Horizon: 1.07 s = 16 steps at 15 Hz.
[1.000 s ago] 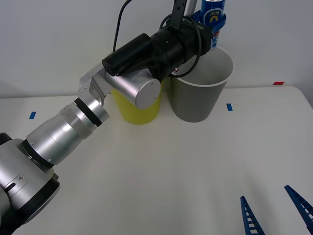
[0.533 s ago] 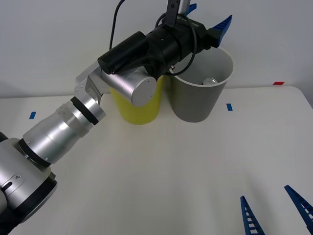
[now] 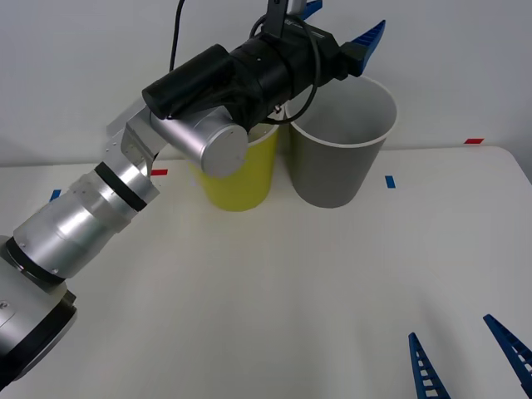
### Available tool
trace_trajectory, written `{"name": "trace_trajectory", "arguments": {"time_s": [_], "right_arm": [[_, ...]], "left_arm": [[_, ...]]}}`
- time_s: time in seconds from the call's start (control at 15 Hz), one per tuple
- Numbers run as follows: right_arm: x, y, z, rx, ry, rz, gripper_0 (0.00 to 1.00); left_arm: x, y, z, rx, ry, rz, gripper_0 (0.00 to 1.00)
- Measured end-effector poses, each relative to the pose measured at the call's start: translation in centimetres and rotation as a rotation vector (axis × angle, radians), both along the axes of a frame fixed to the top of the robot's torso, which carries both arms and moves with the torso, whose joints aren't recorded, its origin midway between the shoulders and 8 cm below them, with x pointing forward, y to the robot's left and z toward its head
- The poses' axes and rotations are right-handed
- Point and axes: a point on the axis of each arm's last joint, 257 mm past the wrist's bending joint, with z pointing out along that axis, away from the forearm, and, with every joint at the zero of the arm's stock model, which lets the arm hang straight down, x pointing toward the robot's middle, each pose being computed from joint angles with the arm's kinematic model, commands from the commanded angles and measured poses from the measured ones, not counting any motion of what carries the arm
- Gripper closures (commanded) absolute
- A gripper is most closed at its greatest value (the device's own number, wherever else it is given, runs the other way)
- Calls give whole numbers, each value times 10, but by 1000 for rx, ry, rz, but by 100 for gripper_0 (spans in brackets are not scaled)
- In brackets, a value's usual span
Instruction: Put cans in the gray bin and PET bottles in the light green bin.
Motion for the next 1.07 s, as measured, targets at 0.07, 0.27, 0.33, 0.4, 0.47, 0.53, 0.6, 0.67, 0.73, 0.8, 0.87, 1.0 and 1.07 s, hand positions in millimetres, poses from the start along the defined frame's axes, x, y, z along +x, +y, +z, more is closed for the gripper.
{"name": "trace_trajectory", "arguments": {"time_s": [0.07,0.27,0.33,0.4,0.47,0.53,0.6,0.67,0.73,0.8,0.87,1.0,1.07], "right_arm": [[0,0,0,0,0,0,0],[0,0,0,0,0,0,0],[0,0,0,0,0,0,0],[0,0,0,0,0,0,0],[0,0,0,0,0,0,0],[0,0,0,0,0,0,0],[0,0,0,0,0,0,0],[0,0,0,0,0,0,0],[0,0,0,0,0,0,0],[0,0,0,0,0,0,0],[0,0,0,0,0,0,0],[0,0,0,0,0,0,0],[0,0,0,0,0,0,0]], "left_arm": [[-10,4,2,18,20,-9,0],[-36,32,11,59,51,-2,0],[-39,44,10,65,49,11,0],[-42,53,10,71,40,18,0],[-46,61,10,74,34,23,0],[-51,69,9,75,30,27,0],[-56,80,6,72,30,34,0],[-61,92,5,67,30,44,0],[-67,102,5,62,27,53,0],[-74,114,1,65,29,65,0],[-80,125,0,70,29,77,0],[-93,144,-3,75,33,102,0],[-96,156,-9,74,44,121,0]]}}
